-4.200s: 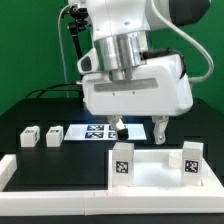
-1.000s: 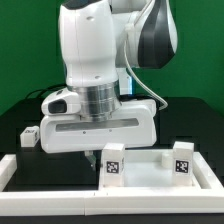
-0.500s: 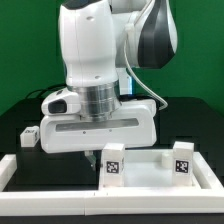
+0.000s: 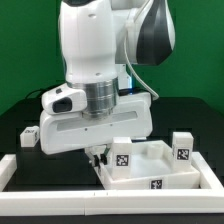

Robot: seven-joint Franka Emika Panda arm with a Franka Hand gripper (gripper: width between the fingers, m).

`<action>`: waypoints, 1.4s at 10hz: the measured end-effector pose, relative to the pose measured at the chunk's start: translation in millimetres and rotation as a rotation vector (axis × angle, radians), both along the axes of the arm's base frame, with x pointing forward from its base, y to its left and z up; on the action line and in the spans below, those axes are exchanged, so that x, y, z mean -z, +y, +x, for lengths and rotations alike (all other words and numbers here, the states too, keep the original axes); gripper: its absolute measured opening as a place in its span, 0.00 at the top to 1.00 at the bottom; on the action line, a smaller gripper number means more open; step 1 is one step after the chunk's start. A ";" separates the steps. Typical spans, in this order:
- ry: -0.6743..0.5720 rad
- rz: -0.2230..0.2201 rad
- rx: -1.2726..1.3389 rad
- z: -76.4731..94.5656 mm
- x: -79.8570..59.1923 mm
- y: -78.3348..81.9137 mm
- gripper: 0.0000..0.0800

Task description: Assemble square table

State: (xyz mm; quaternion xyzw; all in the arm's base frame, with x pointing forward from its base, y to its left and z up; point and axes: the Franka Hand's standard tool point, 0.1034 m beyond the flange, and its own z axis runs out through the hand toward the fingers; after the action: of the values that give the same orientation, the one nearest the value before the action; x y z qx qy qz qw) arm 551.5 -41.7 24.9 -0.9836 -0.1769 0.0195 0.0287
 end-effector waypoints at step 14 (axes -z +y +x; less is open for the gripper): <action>-0.064 -0.141 -1.249 23.2 0.7 16.3 0.93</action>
Offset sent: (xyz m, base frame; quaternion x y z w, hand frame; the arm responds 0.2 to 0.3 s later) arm 0.0335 0.0175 -0.0019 -0.0197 -0.0297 -0.2562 0.9660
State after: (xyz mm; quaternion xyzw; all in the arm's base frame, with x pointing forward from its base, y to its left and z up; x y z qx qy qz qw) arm 574.7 -25.4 24.2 -0.6944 -0.7170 0.0147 -0.0584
